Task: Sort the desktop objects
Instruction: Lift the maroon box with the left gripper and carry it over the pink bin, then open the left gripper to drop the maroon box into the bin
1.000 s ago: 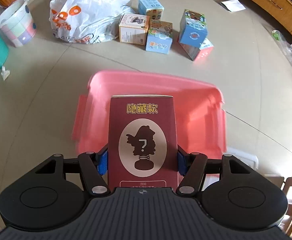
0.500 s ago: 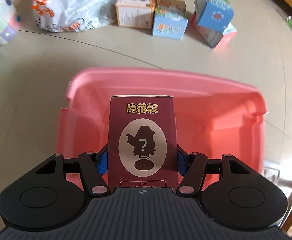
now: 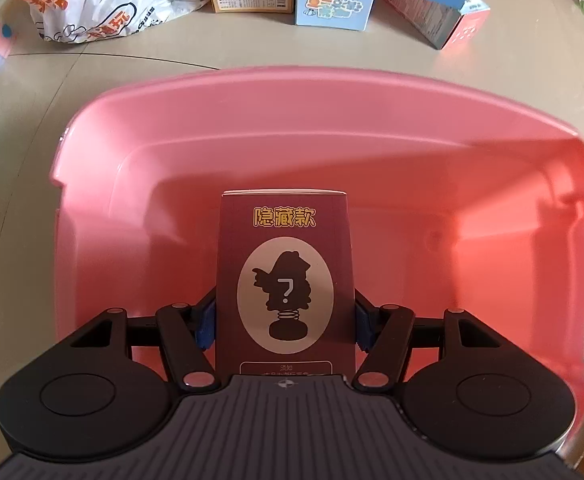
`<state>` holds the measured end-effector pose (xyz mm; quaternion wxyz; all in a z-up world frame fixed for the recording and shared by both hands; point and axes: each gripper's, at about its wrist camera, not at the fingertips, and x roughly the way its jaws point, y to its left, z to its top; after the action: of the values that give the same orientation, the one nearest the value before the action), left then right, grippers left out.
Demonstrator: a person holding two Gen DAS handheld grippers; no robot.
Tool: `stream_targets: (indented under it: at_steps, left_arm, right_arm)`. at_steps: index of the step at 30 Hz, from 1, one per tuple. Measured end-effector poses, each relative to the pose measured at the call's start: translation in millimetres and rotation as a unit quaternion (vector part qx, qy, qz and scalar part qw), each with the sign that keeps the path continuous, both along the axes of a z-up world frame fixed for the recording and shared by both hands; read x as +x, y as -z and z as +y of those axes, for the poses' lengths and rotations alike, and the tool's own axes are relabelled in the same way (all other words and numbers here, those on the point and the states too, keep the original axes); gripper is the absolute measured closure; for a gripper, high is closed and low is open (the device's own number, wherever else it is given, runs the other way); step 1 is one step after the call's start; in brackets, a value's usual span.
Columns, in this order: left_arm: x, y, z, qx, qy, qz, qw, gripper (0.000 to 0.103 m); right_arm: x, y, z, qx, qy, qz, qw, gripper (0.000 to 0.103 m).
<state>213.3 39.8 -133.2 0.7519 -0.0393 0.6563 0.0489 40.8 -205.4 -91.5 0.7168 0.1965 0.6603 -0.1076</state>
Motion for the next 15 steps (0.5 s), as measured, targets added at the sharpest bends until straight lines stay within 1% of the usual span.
stream_targets:
  at_steps: [4, 11, 15]
  left_arm:
    - [-1, 9, 6, -0.002, -0.015, 0.011, 0.9998, 0.039]
    - [-7, 13, 0, 0.028, 0.008, -0.001, 0.9996, 0.038]
    - [-9, 3, -1, 0.033, 0.013, -0.021, 0.9992, 0.034]
  right_arm:
    - [-1, 2, -2, -0.006, 0.004, 0.005, 1.0, 0.0]
    - [-1, 1, 2, -0.008, -0.015, -0.003, 1.0, 0.0]
    - [-2, -1, 6, -0.02, -0.043, -0.021, 0.999, 0.0]
